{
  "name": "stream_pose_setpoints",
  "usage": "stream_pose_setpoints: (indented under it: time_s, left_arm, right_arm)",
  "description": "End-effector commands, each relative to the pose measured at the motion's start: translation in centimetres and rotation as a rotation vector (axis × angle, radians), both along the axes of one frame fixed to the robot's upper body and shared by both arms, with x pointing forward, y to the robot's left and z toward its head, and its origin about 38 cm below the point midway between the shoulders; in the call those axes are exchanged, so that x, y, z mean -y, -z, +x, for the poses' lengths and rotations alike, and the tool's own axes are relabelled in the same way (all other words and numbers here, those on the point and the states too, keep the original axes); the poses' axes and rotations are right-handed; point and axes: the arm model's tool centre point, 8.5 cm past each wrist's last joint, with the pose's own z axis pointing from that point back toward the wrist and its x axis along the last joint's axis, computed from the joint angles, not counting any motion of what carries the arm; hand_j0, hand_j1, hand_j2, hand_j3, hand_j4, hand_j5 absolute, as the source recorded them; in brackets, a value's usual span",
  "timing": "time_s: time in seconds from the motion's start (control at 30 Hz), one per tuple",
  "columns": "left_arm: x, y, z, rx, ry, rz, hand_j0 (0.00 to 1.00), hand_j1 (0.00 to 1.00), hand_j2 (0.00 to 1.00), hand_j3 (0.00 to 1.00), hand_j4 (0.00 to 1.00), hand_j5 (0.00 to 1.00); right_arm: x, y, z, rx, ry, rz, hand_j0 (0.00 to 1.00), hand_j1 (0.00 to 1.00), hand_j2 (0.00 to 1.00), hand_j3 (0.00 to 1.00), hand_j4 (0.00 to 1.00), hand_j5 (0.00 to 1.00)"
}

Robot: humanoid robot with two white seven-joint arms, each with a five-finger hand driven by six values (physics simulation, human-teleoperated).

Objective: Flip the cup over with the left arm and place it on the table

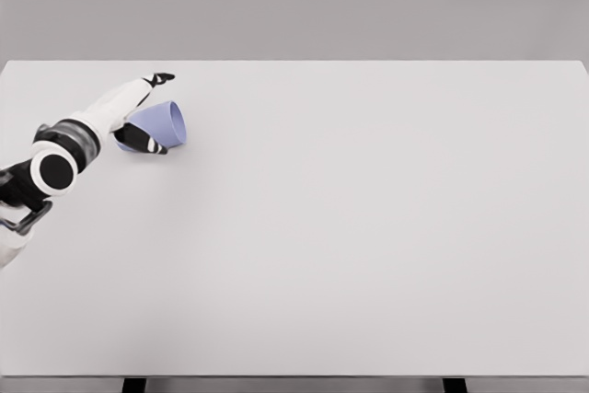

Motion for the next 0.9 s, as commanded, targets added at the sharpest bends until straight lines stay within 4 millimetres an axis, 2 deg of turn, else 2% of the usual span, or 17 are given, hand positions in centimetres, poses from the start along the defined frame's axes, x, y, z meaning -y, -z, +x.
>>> stream_pose_setpoints:
  time_s: [0.0,0.33,0.53,0.87]
  left_arm:
    - [0.2,0.2,0.0,0.005,-0.002,0.006,1.0,1.0,1.0,1.0,1.0,1.0]
    - [0.4,0.6,-0.1,0.023,0.004,0.049,1.0,1.0,1.0,1.0,1.0,1.0]
    - [0.0,1.4,0.0,0.034,-0.004,0.109,1.0,1.0,1.0,1.0,1.0,1.0]
    - [0.0,2.5,0.7,0.01,-0.025,0.109,1.0,1.0,1.0,1.0,1.0,1.0]
  right_arm:
    - [0.0,0.0,0.0,0.0,0.0,0.0,1.0,1.0,1.0,1.0,1.0,1.0]
    - [0.0,0.0,0.0,0.0,0.0,0.0,1.0,1.0,1.0,1.0,1.0,1.0]
    - [0.0,0.0,0.0,0.0,0.0,0.0,1.0,1.0,1.0,1.0,1.0,1.0]
    - [0.0,0.0,0.0,0.0,0.0,0.0,1.0,1.0,1.0,1.0,1.0,1.0]
